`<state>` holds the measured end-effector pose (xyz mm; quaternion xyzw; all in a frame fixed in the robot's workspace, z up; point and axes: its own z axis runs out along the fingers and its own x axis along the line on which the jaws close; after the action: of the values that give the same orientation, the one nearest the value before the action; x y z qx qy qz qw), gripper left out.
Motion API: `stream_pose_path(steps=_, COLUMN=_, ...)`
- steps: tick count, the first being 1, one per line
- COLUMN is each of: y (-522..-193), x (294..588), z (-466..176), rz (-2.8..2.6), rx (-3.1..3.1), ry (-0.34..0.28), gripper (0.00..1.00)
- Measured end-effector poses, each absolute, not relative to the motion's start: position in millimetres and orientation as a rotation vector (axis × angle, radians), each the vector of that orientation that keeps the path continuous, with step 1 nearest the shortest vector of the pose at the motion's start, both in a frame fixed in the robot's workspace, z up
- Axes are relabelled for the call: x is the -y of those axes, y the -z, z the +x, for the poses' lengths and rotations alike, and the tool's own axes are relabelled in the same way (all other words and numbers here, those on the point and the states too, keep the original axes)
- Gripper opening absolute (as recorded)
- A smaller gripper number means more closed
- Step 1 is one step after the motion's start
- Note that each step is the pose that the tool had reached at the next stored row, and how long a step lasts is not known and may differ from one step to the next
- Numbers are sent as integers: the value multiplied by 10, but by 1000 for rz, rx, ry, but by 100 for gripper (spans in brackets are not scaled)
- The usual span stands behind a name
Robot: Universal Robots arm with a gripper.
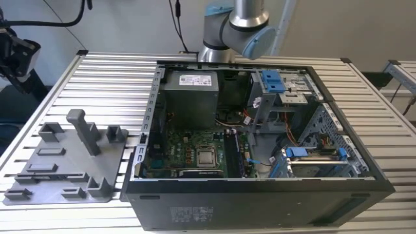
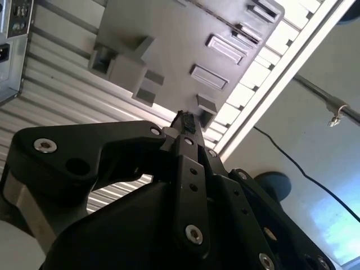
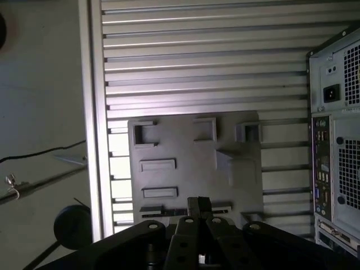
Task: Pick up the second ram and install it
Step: 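Reach for the second ram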
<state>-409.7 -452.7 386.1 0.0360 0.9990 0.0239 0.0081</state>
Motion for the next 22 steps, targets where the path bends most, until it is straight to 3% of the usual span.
stream_pose_path(steps=9, y=-3826, x=4679, z=-4102, rz=112, rx=-3123, ry=-75, gripper=11)
stream_pose_path(steps=22, y=-3778, x=5117, z=-4109, rz=112, rx=-3123, ry=-75, gripper=11)
